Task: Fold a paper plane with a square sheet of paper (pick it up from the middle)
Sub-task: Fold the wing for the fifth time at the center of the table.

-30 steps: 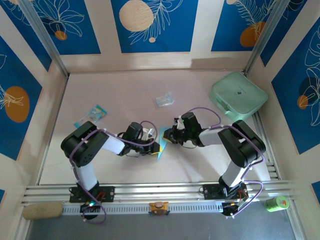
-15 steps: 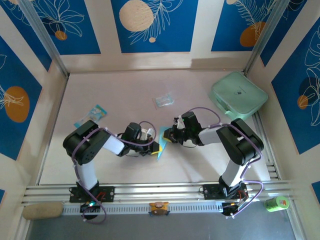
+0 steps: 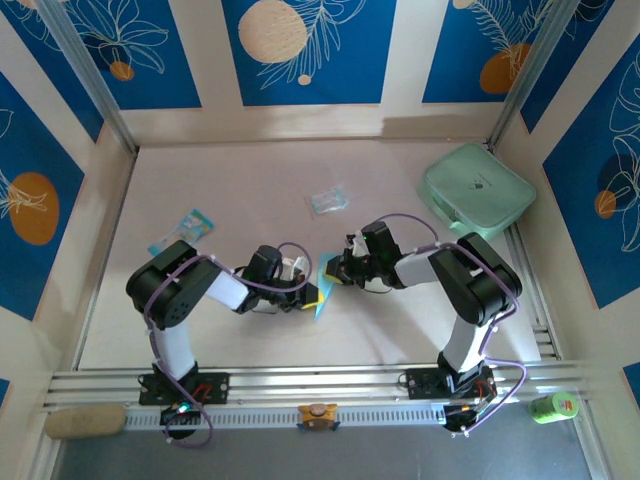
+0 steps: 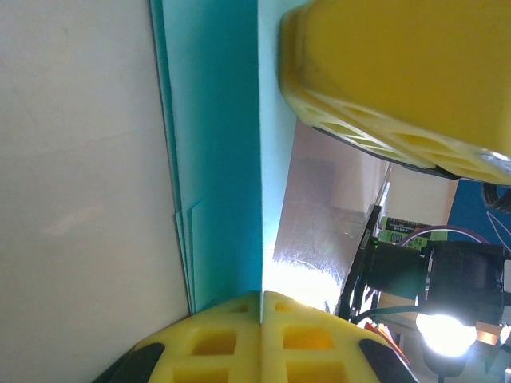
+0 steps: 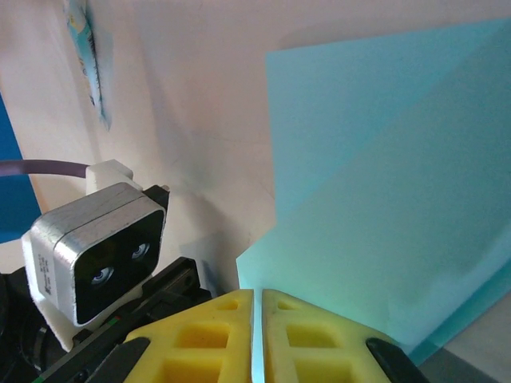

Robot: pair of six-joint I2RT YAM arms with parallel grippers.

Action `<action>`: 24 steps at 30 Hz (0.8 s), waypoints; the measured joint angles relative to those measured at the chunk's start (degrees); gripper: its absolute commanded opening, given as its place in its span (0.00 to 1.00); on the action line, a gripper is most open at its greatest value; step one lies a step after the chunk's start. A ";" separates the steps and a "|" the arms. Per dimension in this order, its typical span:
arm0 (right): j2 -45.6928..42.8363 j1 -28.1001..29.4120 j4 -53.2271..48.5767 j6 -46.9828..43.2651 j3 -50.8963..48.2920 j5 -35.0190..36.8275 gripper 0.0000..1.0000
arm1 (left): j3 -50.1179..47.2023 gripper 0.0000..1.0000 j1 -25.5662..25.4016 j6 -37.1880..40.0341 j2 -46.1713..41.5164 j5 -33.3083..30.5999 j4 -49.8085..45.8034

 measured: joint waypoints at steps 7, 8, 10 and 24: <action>0.81 -0.31 -0.17 0.00 0.24 -0.44 0.10 | 0.57 0.00 0.00 0.02 -0.17 -0.09 -1.60; 0.81 -0.33 -0.22 0.02 0.24 -0.42 0.10 | 0.66 0.00 0.00 0.02 -0.17 -0.09 -1.88; 0.81 -0.37 -0.31 0.00 0.24 -0.42 0.10 | 0.72 0.00 0.00 0.04 -0.17 -0.09 -2.08; 3.04 -0.63 -2.82 -1.01 2.47 -1.51 0.09 | 1.09 0.00 0.00 0.22 -0.35 -0.11 -3.19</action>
